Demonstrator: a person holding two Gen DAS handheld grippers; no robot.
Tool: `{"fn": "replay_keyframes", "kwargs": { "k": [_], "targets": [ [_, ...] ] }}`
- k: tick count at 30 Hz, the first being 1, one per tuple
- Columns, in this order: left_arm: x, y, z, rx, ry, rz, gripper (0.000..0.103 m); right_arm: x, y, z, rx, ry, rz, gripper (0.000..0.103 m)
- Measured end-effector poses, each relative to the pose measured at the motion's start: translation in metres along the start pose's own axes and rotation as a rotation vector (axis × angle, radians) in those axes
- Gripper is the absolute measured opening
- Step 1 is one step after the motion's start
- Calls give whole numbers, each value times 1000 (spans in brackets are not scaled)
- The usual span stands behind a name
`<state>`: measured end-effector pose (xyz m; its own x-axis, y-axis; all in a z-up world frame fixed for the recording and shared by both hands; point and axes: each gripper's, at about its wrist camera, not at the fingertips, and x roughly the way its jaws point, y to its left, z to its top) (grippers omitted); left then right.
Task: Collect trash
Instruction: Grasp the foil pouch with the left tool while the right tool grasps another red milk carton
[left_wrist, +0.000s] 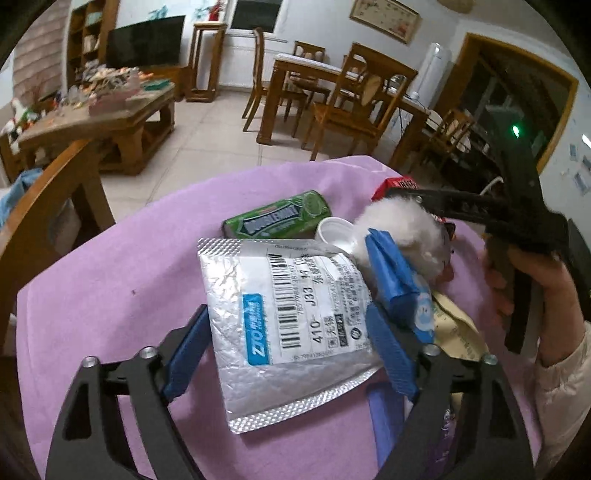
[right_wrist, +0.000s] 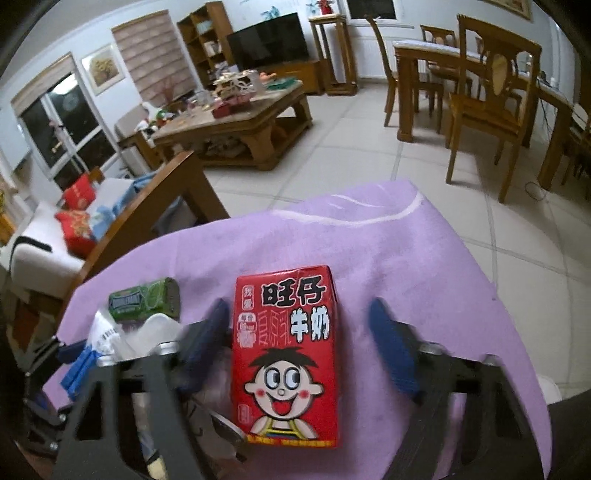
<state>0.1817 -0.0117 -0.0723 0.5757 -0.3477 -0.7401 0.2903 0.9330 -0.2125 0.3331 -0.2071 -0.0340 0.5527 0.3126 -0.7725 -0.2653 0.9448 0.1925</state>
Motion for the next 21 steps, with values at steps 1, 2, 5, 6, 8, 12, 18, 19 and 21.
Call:
{"fn": "replay_keyframes", "kwargs": {
  "k": [1,2,5,6,8,12,18,19,21],
  "targets": [
    [0,-3,0,12,-4,-3,70,0,-1,-2,-14,-2,-13,56],
    [-1,-6,-1,24,-12,0,63,0,-3,-4,-14,-7,-6,56],
    [-8,-11,-2,45,-40,19,42,-6,-10,-16,12,-16,35,56],
    [-10,-10,-3,39,-47,19,36,-11,-13,-19,26,-22,54,56],
    [-14,-7,-5,21,-60,9,27,-26,-19,-26,56,-59,84,55],
    [-24,-6,-12,-6,-74,-7,19,-66,-31,-44,116,-163,153,56],
    [-43,-26,-28,15,-93,-10,15,-125,-47,-80,141,-262,205,56],
    [-47,-27,-33,13,-99,-6,15,-132,-46,-86,138,-265,209,56],
    [-59,-26,-43,-5,-116,-8,14,-149,-48,-99,133,-272,220,56]
  ]
}}
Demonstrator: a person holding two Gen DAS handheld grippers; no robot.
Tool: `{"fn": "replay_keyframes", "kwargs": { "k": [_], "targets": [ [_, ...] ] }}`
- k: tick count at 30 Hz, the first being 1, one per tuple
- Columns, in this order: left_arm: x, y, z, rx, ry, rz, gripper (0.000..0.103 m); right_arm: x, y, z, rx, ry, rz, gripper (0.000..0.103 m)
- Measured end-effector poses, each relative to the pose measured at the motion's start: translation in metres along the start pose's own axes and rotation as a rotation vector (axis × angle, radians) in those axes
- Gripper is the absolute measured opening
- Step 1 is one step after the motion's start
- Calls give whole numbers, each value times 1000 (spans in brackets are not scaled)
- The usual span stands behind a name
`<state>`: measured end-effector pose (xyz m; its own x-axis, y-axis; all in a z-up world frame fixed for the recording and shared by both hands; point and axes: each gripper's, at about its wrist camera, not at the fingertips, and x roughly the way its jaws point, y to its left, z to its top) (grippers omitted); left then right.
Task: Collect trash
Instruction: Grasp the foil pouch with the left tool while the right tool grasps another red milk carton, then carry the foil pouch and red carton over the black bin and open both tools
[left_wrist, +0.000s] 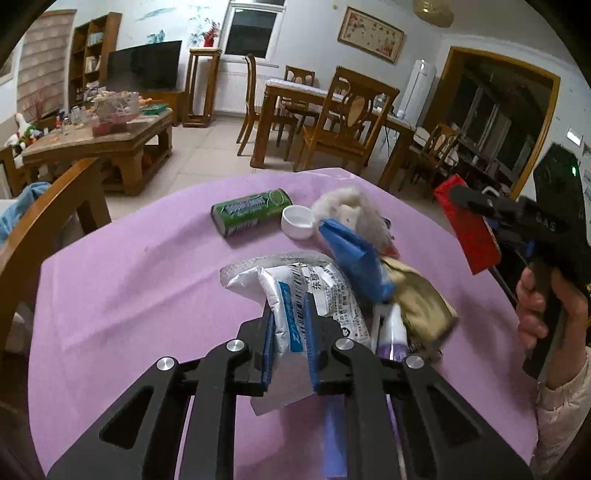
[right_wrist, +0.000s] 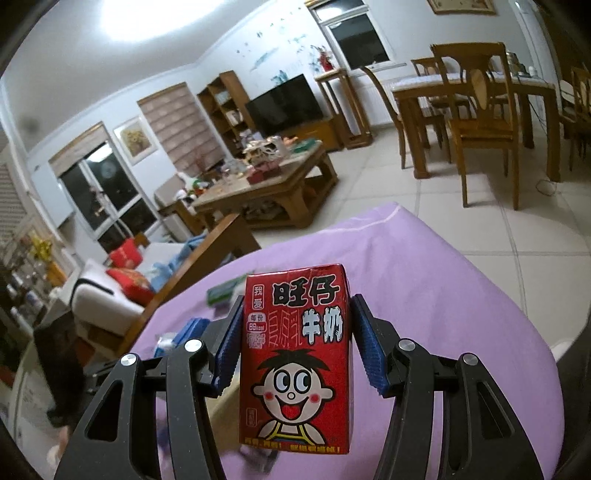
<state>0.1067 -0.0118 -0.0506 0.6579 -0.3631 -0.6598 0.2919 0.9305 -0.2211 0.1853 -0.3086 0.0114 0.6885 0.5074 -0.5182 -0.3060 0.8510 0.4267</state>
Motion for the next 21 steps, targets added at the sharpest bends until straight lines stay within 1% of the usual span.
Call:
{"fn": "replay_keyframes", "kwargs": {
  "k": [2,3,4,6,10,16,21],
  "targets": [
    [-14,4,-7,-31,-23,1,13,-14,4,-11,-5,-8,6,56],
    [-25,7,-9,-56,-48,-15,13,-24,4,-14,-7,-15,11,56],
    [-36,9,-11,-61,-76,-5,13,-31,5,-17,-8,-22,16,56],
    [-50,7,-13,-56,-104,30,13,-51,5,-23,-12,-47,22,56],
    [-73,-5,-11,-55,-143,20,13,-87,0,-28,-13,-95,38,56],
    [-86,-40,6,-20,-189,-50,13,-141,-9,-35,-5,-169,29,56],
    [-79,-87,24,27,-217,-147,13,-193,-35,-42,11,-241,-19,56]
  ]
}}
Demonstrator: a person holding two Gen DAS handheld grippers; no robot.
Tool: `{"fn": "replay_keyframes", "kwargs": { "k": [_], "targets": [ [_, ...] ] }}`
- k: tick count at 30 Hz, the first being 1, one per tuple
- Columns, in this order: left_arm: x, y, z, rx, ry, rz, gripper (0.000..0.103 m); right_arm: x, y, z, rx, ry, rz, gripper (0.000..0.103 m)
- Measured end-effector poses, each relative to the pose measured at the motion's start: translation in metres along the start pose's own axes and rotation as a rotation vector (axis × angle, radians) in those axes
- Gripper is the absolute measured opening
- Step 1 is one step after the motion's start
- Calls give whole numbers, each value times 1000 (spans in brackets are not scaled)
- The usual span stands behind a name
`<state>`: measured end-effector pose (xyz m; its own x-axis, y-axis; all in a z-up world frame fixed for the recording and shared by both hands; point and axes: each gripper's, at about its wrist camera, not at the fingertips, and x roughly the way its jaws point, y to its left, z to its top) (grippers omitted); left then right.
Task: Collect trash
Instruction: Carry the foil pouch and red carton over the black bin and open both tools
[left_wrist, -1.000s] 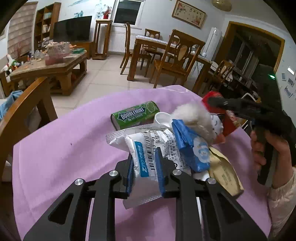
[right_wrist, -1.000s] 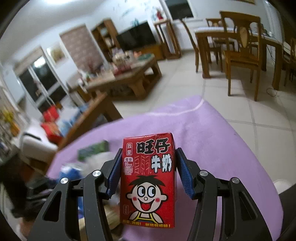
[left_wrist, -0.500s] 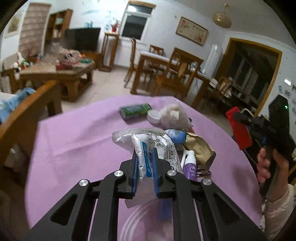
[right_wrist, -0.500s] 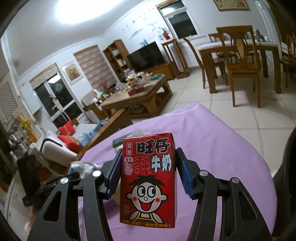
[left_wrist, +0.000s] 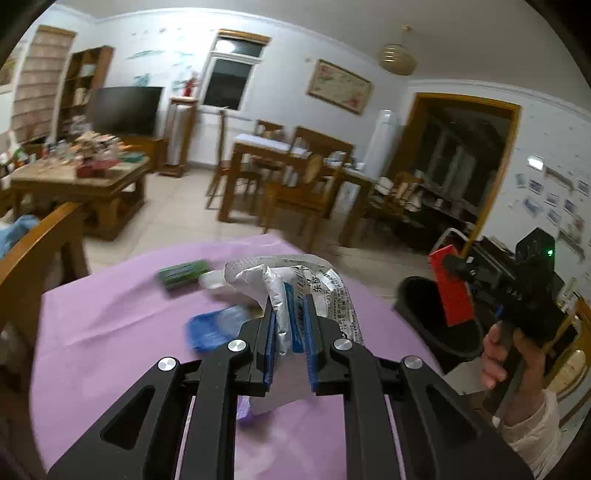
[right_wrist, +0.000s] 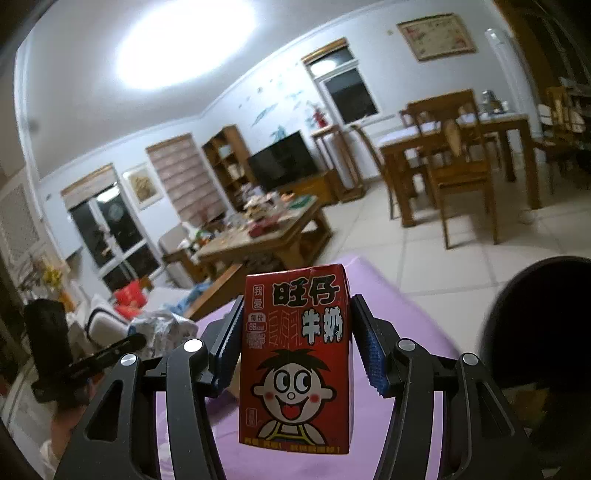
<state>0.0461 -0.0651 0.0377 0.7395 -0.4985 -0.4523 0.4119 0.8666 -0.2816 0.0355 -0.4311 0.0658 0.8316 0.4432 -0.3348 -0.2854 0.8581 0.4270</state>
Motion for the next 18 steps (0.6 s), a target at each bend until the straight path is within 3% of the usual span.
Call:
{"fn": "replay_keyframes", "kwargs": {
  "k": [11,18],
  "targets": [
    [87,-130,8,114,45,-258,13,-123,-110,5,106,-154,-160,56],
    [136,-190,1,162,98,-357,13,-173,-176,-4,182,-207,-236,56]
  ]
}}
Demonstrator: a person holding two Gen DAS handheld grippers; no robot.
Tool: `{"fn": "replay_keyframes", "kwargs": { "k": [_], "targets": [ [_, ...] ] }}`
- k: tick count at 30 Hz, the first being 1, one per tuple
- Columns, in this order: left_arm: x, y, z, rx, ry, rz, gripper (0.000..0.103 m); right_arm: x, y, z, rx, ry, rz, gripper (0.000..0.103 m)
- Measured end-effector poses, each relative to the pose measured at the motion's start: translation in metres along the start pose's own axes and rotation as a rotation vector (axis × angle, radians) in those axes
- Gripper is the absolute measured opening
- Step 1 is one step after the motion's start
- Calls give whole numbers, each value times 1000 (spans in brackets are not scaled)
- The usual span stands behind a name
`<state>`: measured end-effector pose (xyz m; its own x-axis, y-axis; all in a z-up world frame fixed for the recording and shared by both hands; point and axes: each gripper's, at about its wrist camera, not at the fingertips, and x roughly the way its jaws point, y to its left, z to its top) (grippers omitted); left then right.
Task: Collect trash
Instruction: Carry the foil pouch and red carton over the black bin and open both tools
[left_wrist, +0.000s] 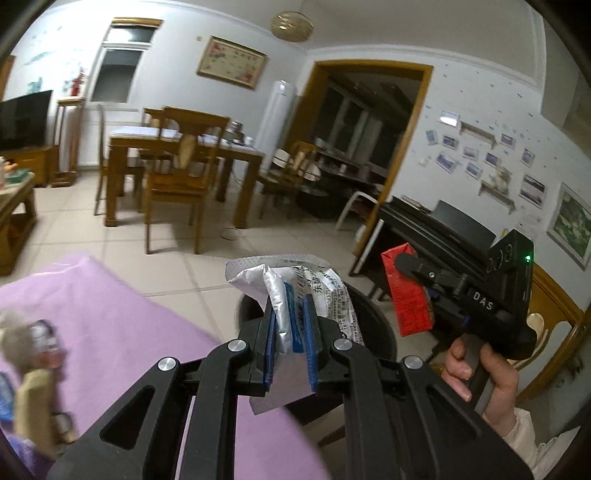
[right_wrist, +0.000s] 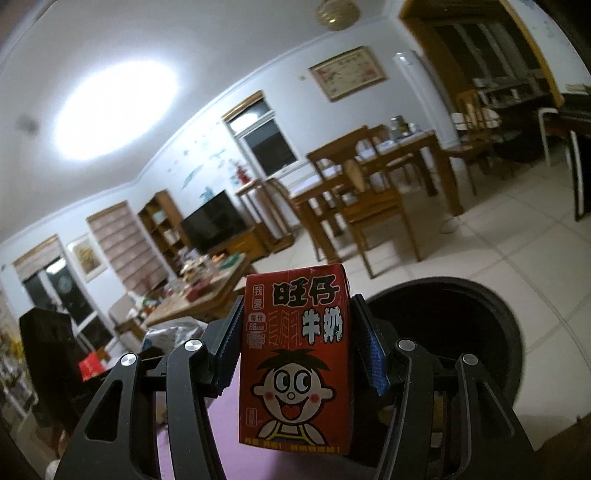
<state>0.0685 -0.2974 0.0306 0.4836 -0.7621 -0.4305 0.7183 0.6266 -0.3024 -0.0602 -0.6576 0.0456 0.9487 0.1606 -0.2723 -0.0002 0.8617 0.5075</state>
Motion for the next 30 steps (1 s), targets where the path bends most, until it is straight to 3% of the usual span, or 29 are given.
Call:
{"fn": "replay_keyframes", "kwargs": {
  "k": [4,11,28,30],
  "targets": [
    [31,-14,-5,9,37,-26,13,-8,-41,0,48,-7,-32,56],
    [67,-26,-13,18,98,-44,13,0,-76,-7,101,9,-70,56],
    [107,-41,-15,25,164,-36,15,38,-85,-16,138,43,-91,56],
    [108,-42,-16,32,179,-33,18,47,-81,-18,139,56,-83,60]
  ]
}}
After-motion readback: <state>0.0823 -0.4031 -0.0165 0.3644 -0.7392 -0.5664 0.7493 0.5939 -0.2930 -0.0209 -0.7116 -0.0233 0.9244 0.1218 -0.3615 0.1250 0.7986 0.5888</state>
